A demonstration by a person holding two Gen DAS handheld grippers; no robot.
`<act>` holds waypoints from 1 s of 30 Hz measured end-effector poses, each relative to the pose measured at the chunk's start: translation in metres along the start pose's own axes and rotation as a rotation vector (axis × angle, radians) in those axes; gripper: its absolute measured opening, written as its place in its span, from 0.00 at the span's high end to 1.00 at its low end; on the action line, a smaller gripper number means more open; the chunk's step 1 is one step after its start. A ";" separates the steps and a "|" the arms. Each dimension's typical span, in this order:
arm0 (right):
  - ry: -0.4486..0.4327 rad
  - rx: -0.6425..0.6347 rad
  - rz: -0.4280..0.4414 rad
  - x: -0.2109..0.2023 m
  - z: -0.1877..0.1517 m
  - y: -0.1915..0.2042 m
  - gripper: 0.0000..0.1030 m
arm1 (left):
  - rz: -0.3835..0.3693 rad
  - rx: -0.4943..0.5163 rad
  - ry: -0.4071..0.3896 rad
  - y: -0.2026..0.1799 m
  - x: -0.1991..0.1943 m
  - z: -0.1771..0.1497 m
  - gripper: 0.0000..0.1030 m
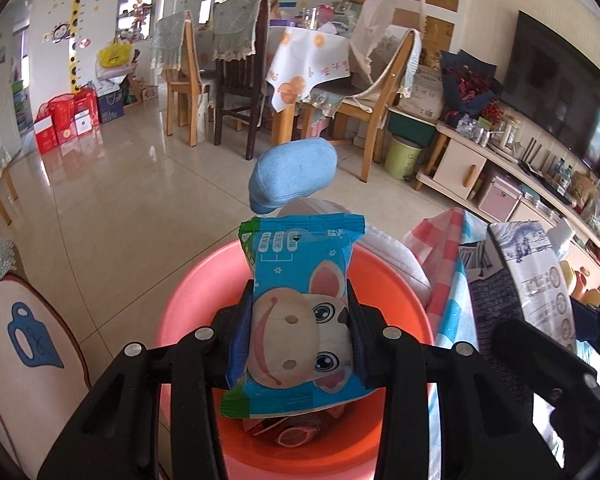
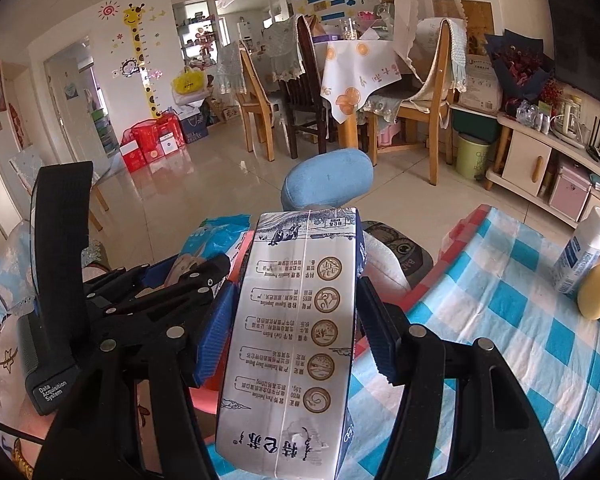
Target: Collect trash
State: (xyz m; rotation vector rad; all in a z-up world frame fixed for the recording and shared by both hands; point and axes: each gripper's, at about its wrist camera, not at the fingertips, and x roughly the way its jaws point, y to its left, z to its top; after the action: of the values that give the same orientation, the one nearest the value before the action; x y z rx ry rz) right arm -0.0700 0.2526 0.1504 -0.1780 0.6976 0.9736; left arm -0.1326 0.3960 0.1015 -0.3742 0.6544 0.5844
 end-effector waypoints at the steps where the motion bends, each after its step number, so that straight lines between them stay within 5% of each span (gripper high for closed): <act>1: 0.005 0.002 0.004 0.005 0.000 0.001 0.40 | 0.001 -0.011 0.004 0.004 0.002 0.000 0.60; 12: 0.047 0.071 0.066 0.045 -0.002 -0.004 0.37 | 0.028 -0.066 0.065 0.020 0.024 -0.002 0.56; 14: 0.059 0.097 0.068 0.050 -0.005 -0.010 0.32 | 0.031 -0.075 0.067 0.020 0.024 -0.002 0.44; 16: 0.043 0.114 0.047 0.048 -0.007 -0.015 0.19 | 0.054 -0.082 0.059 0.022 0.024 -0.002 0.25; 20: 0.021 0.109 0.002 0.038 -0.011 -0.019 0.18 | 0.054 -0.070 0.066 0.016 0.027 -0.002 0.15; 30: -0.050 0.017 -0.142 0.002 -0.025 -0.021 0.13 | 0.043 -0.044 0.053 0.009 0.023 -0.003 0.14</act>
State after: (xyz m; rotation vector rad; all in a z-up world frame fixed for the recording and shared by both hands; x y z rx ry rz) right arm -0.0635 0.2311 0.1264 -0.1853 0.6385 0.8329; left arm -0.1246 0.4102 0.0835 -0.4181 0.7026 0.6325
